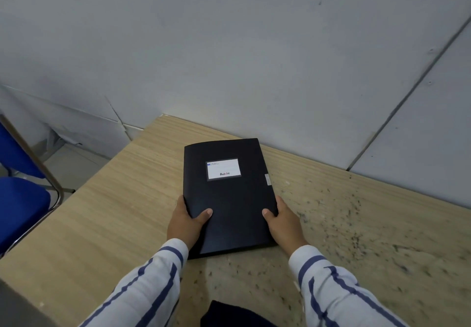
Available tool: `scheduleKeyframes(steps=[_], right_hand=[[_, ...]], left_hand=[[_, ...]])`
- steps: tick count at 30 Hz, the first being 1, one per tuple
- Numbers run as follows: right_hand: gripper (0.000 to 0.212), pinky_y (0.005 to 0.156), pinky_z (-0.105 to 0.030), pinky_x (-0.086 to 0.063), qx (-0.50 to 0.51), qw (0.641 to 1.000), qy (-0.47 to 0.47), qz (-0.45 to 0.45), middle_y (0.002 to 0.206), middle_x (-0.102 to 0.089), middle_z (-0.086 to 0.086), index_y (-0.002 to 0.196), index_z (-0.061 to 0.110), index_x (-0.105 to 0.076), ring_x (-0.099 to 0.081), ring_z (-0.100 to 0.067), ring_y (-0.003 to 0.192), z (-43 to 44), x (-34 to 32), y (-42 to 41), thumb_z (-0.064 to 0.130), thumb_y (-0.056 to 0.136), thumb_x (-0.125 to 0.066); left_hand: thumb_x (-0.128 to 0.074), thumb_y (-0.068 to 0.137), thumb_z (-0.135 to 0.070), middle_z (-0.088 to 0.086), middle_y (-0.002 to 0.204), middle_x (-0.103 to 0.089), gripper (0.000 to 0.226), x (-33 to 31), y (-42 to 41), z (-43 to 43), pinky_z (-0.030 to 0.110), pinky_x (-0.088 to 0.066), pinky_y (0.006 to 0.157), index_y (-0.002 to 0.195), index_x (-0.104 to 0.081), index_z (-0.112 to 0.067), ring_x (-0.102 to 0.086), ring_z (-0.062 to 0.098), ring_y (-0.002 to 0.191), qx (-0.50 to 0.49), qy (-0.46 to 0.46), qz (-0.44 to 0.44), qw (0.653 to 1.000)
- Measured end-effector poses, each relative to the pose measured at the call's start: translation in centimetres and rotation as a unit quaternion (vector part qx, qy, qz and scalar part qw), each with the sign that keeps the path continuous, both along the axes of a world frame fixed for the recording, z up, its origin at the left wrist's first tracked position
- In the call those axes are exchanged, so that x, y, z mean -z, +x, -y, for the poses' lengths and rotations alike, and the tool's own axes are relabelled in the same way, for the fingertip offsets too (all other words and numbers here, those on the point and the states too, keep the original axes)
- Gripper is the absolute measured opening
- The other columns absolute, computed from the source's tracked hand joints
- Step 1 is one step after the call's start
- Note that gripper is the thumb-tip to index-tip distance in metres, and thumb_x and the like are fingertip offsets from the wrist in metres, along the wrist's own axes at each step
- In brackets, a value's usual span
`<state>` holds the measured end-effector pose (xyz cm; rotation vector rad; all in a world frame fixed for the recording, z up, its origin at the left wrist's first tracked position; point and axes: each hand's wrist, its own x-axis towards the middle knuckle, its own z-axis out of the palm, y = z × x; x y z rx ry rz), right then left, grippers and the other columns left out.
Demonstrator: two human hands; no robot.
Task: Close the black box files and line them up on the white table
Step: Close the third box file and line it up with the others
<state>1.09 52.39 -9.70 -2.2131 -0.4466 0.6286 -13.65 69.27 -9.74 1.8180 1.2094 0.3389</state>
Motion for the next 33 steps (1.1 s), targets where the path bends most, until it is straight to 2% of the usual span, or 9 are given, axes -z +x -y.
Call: scheduleKeyframes(steps=[4,9,14,17,25,33], right_hand=[[0.054,0.107,-0.040,-0.040,0.033,0.999,0.000,-0.007,0.144,-0.048,-0.001,0.144,0.026,-0.031,-0.047,-0.028,0.128,2.8,-0.3,-1.2,0.029,0.094,-0.051],[0.053,0.106,-0.041,-0.041,0.088,0.996,0.000,-0.017,0.141,-0.050,0.000,0.143,0.028,-0.033,-0.049,-0.028,0.125,7.4,-0.7,-3.2,0.029,0.094,-0.051],[0.047,0.102,-0.037,-0.043,0.137,0.990,0.007,-0.013,0.135,-0.055,0.001,0.139,0.028,-0.039,-0.053,-0.026,0.120,12.3,-0.9,-4.6,0.027,0.093,-0.052],[0.046,0.099,-0.039,-0.046,0.159,0.987,0.006,-0.011,0.132,-0.058,0.002,0.137,0.031,-0.040,-0.055,-0.025,0.116,15.4,-1.1,-4.6,0.029,0.093,-0.052],[0.045,0.097,-0.032,-0.043,0.213,0.977,0.020,0.004,0.130,-0.059,0.000,0.137,0.027,-0.042,-0.055,-0.025,0.117,25.5,-1.5,-1.4,0.024,0.093,-0.052],[0.043,0.092,-0.029,-0.041,0.235,0.972,0.019,0.000,0.127,-0.060,0.000,0.134,0.027,-0.044,-0.055,-0.025,0.115,40.2,-1.9,4.6,0.023,0.093,-0.053]], left_hand=[[-0.073,0.078,-0.034,0.005,0.122,-0.061,0.058,-0.1,-0.4,1.9,0.035,-0.046,0.082,0.126,-0.045,-0.018,-0.061,0.030,0.105,0.042,-0.008,0.008,0.999],[-0.072,0.079,-0.031,0.005,0.122,-0.061,0.056,-0.1,-0.4,4.9,0.032,-0.044,0.081,0.126,-0.044,-0.017,-0.061,0.030,0.106,0.107,-0.013,0.019,0.994],[-0.072,0.079,-0.029,0.003,0.120,-0.063,0.055,-0.1,0.4,8.5,0.033,-0.045,0.082,0.126,-0.045,-0.019,-0.057,0.020,0.093,0.158,-0.021,0.030,0.987],[-0.072,0.080,-0.030,0.002,0.123,-0.062,0.059,-0.1,1.5,11.2,0.033,-0.046,0.083,0.131,-0.043,-0.020,-0.060,0.024,0.101,0.187,-0.026,0.034,0.981],[-0.072,0.079,-0.033,-0.001,0.125,-0.061,0.065,-0.3,7.0,20.4,0.033,-0.047,0.083,0.135,-0.040,-0.024,-0.062,0.026,0.107,0.235,-0.024,0.035,0.971],[-0.071,0.081,-0.032,0.002,0.130,-0.059,0.067,-0.3,13.6,35.1,0.035,-0.047,0.090,0.138,-0.039,-0.021,-0.060,0.028,0.112,0.252,-0.039,0.035,0.966]])
